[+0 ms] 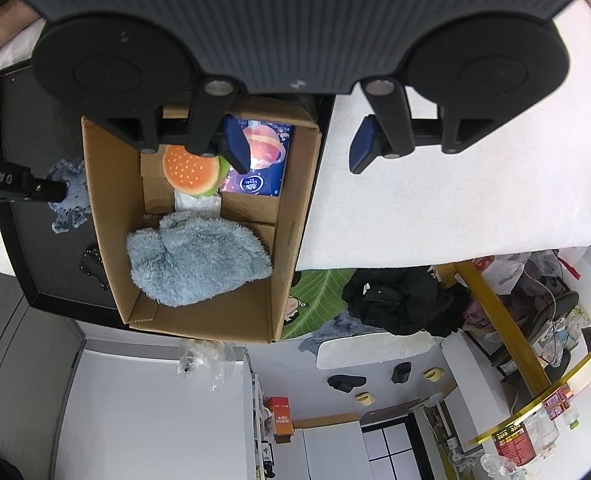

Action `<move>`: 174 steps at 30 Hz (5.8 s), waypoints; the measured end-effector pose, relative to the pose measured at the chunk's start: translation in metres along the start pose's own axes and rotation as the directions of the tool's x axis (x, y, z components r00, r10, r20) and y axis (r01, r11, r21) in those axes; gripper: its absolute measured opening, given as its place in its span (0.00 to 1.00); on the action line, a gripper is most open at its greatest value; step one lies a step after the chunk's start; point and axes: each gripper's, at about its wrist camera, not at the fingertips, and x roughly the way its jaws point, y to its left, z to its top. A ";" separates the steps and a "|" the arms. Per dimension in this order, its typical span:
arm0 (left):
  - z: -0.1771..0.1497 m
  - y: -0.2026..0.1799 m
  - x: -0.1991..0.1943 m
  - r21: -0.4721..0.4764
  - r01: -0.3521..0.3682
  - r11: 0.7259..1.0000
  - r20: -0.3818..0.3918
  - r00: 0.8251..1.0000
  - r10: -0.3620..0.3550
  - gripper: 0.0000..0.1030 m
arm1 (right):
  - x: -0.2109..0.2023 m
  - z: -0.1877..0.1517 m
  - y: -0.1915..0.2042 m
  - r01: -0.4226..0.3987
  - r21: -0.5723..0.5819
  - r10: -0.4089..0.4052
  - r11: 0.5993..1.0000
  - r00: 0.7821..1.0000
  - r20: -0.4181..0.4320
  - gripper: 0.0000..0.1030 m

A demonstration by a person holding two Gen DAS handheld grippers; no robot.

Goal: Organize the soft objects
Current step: 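Carry the denim bunny into the box and open the right gripper, then move the right gripper to the black beaded cloth and close on it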

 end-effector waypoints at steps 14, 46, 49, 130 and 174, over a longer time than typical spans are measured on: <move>-0.001 0.010 -0.001 -0.045 0.036 0.998 0.007 0.999 -0.035 0.56 | -0.027 0.026 0.011 0.006 -0.018 -0.005 1.000 0.996 0.087 0.10; -0.004 0.038 0.005 -0.170 0.141 0.975 0.014 0.990 -0.140 0.52 | -0.024 0.053 0.102 -0.096 -0.140 0.110 0.985 0.990 0.094 0.10; -0.005 0.041 0.007 -0.182 0.152 0.972 0.011 0.988 -0.152 0.51 | -0.021 0.053 0.110 -0.102 -0.144 0.116 0.984 0.990 0.086 0.10; 0.026 -0.017 0.001 0.017 -0.110 0.994 -0.005 0.994 0.110 0.52 | 0.001 0.027 -0.030 -0.029 -0.146 0.068 0.989 0.961 0.267 0.84; 0.032 -0.034 0.023 0.060 -0.240 0.969 -0.082 0.966 0.244 0.52 | 0.054 0.035 -0.054 -0.050 -0.135 0.065 0.990 0.992 0.111 0.13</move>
